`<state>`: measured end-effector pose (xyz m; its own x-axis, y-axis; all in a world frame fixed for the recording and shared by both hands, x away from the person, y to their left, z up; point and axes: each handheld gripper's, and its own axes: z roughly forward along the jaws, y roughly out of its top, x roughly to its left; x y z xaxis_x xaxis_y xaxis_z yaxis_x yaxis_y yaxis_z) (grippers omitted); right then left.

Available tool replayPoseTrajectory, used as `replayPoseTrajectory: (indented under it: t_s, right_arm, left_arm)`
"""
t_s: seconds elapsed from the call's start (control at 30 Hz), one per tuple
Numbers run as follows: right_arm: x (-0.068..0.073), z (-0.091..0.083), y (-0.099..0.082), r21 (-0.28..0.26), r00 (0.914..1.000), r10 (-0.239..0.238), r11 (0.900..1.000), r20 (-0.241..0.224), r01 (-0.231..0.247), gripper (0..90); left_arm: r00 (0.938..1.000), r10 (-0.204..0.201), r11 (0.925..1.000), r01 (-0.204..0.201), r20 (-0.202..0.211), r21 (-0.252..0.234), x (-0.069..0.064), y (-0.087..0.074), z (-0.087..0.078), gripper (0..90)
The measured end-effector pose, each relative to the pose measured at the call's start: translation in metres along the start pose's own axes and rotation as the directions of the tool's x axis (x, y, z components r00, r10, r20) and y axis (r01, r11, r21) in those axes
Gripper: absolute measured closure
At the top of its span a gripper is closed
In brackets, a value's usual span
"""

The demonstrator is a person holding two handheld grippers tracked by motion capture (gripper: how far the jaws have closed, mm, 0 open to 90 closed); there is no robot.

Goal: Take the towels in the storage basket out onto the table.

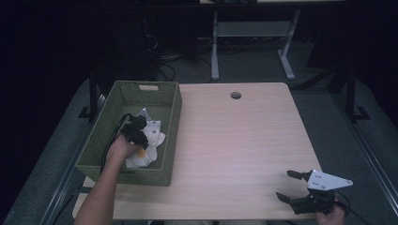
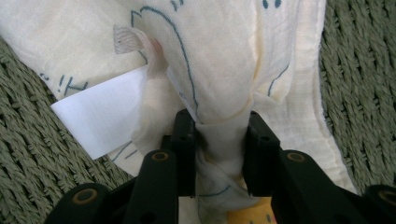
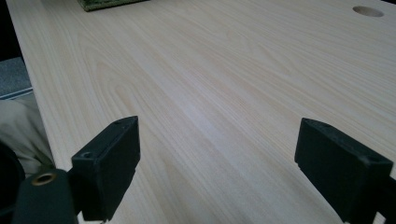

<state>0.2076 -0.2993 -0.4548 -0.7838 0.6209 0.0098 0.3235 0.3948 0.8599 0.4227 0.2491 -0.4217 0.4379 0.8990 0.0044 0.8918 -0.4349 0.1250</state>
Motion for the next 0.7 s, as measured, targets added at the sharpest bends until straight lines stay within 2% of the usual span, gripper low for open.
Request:
replayPoseTrajectory:
  t_s: [0.2, 0.37, 0.53, 0.7]
  right_arm:
    - [0.001, 0.000, 0.000, 0.008, 1.0000, 0.003, 1.0000, 0.003, -0.003, 13.8]
    - [0.001, 0.001, 0.001, 0.006, 1.0000, 0.004, 1.0000, 0.005, -0.004, 13.8]
    - [0.001, 0.000, 0.000, 0.000, 1.0000, 0.002, 1.0000, 0.005, -0.002, 13.8]
    - [0.001, 0.000, 0.001, 0.005, 0.9999, 0.006, 1.0000, 0.009, -0.006, 13.8]
  left_arm:
    - [0.9996, -0.017, 0.9996, 0.017, 0.024, -0.021, 0.006, -0.005, -0.004, 72.7]
    - [0.9982, -0.037, 0.9966, 0.040, 0.048, -0.072, 0.012, -0.010, -0.016, 73.0]
    - [0.9959, -0.065, 0.9877, 0.073, 0.064, -0.138, 0.017, -0.016, -0.030, 73.0]
    - [0.9916, -0.082, 0.9760, 0.100, 0.100, -0.193, 0.022, -0.022, -0.041, 73.0]
